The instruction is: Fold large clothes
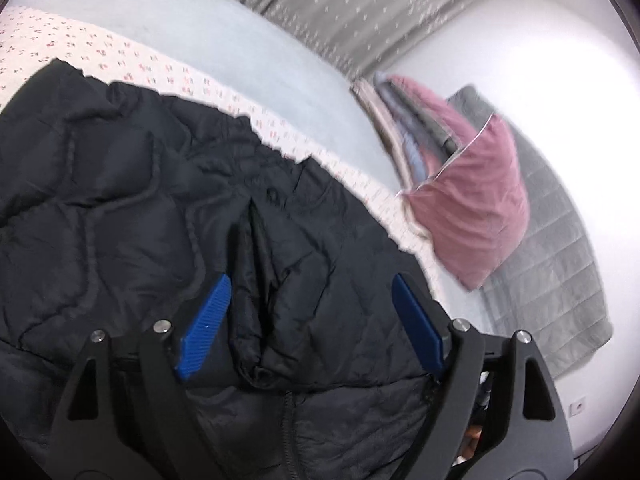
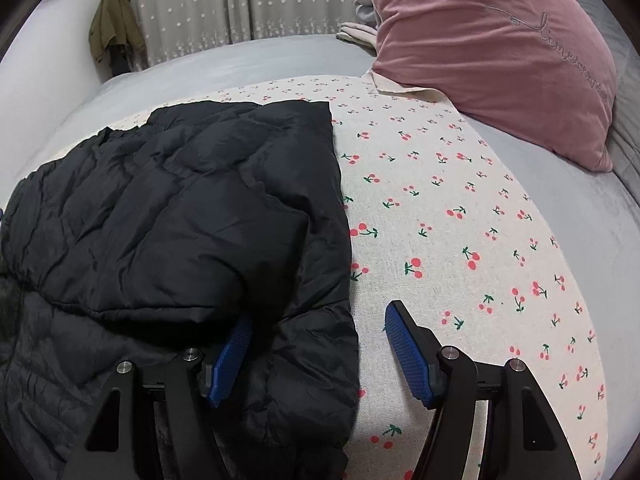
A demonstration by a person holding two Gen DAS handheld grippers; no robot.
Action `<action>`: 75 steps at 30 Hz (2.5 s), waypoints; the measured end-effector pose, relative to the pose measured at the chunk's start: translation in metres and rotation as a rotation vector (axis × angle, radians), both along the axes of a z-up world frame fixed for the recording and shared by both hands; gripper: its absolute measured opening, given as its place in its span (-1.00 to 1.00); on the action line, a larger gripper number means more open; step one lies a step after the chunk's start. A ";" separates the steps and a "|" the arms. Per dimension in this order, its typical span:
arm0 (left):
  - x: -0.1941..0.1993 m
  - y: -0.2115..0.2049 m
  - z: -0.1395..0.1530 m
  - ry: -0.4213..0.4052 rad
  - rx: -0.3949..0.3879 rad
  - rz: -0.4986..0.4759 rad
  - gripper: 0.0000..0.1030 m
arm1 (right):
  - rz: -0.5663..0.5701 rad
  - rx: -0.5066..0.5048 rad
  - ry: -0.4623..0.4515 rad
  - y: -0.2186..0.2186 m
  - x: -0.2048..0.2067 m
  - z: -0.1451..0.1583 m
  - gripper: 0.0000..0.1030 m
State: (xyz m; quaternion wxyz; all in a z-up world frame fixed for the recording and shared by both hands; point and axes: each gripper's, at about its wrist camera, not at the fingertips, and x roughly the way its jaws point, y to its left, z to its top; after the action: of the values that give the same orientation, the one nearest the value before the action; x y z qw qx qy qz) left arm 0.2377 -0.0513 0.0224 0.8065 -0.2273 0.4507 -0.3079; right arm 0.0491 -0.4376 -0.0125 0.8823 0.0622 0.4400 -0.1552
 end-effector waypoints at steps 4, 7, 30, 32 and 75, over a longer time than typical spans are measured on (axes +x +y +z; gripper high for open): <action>0.010 -0.023 -0.022 0.031 0.105 0.000 0.58 | 0.004 -0.003 -0.019 0.000 0.001 0.001 0.33; 0.015 -0.032 -0.033 0.055 0.130 0.005 -0.69 | -0.010 0.010 -0.055 -0.005 0.002 0.002 0.05; -0.007 -0.007 0.020 -0.220 0.443 0.182 0.59 | -0.005 -0.047 0.045 0.012 -0.008 0.015 0.07; -0.014 -0.010 0.018 -0.180 0.424 0.127 0.60 | -0.001 -0.052 0.049 0.017 -0.013 0.020 0.16; -0.215 0.207 -0.033 -0.019 0.408 0.112 0.82 | 0.183 0.075 -0.055 0.102 -0.186 0.049 0.56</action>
State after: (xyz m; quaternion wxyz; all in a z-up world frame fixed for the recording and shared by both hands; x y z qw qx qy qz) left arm 0.0224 0.1557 -0.0107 0.8558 -0.0809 0.4828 -0.1671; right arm -0.1367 -0.3354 0.0366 0.9015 0.0588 0.4251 -0.0557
